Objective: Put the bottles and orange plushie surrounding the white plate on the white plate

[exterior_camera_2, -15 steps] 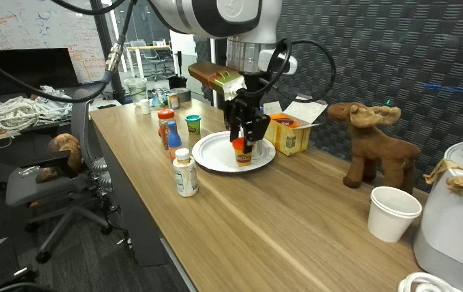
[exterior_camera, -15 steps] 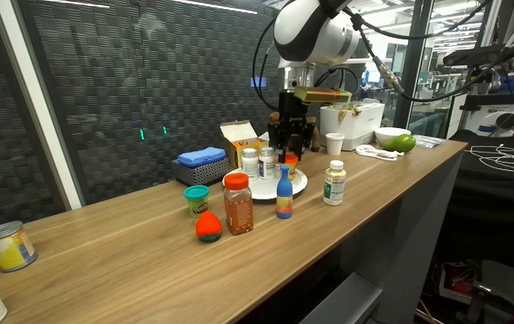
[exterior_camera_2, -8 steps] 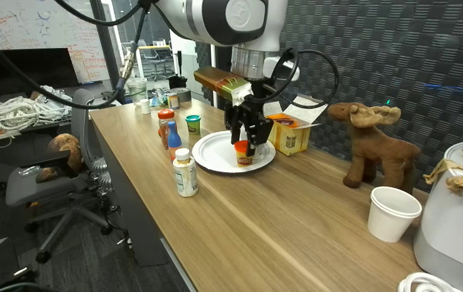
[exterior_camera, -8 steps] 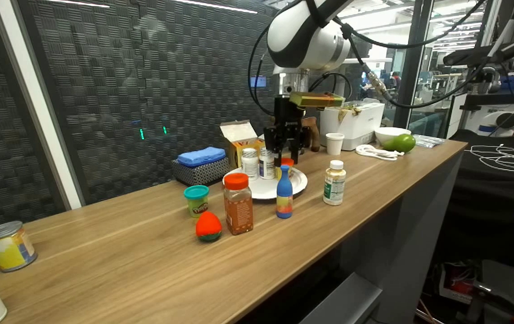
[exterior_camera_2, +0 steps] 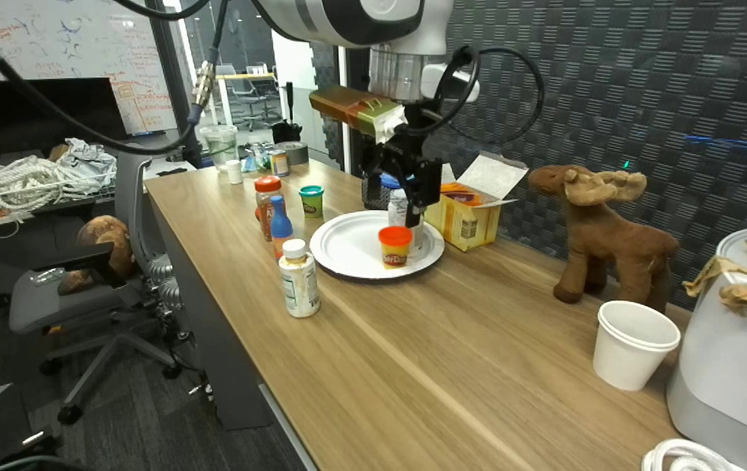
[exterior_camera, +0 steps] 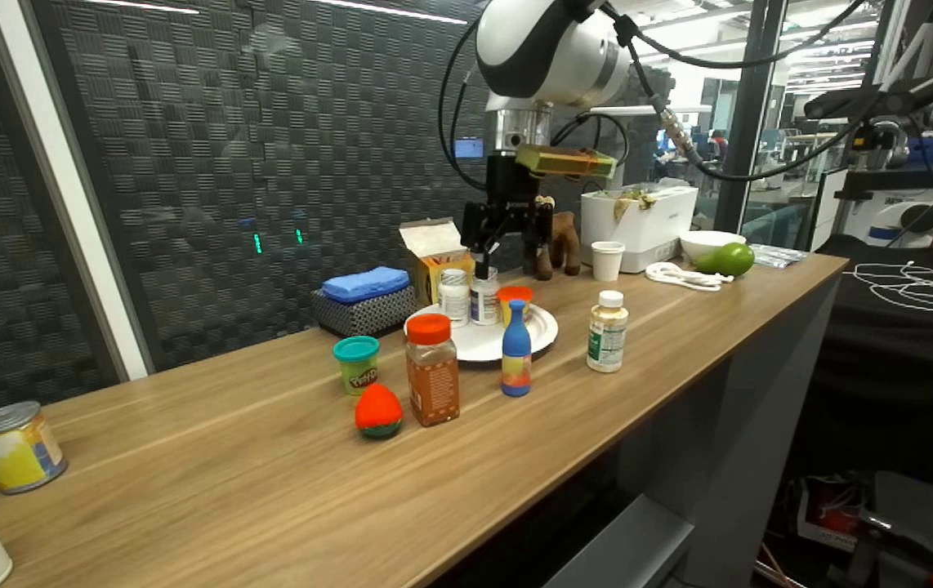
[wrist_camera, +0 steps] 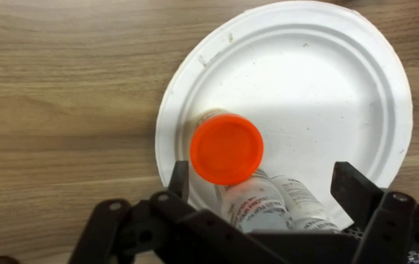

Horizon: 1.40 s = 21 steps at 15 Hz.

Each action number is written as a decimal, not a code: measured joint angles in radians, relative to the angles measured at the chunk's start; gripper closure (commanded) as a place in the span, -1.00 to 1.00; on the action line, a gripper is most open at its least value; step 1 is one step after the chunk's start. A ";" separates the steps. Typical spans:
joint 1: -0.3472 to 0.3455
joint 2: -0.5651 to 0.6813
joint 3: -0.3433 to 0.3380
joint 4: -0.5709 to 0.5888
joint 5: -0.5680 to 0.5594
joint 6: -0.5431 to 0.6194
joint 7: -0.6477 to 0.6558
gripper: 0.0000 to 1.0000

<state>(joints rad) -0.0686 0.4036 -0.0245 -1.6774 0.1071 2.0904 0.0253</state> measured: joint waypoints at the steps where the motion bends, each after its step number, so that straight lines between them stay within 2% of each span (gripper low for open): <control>1: 0.009 -0.006 0.002 0.011 -0.004 -0.013 0.003 -1.00; 11: 0.137 0.017 0.045 0.149 -0.047 -0.120 0.068 -1.00; 21: 0.237 0.160 0.079 0.233 -0.147 -0.103 0.063 -1.00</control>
<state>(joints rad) 0.1683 0.5636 0.0546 -1.4448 -0.0396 1.9875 0.0887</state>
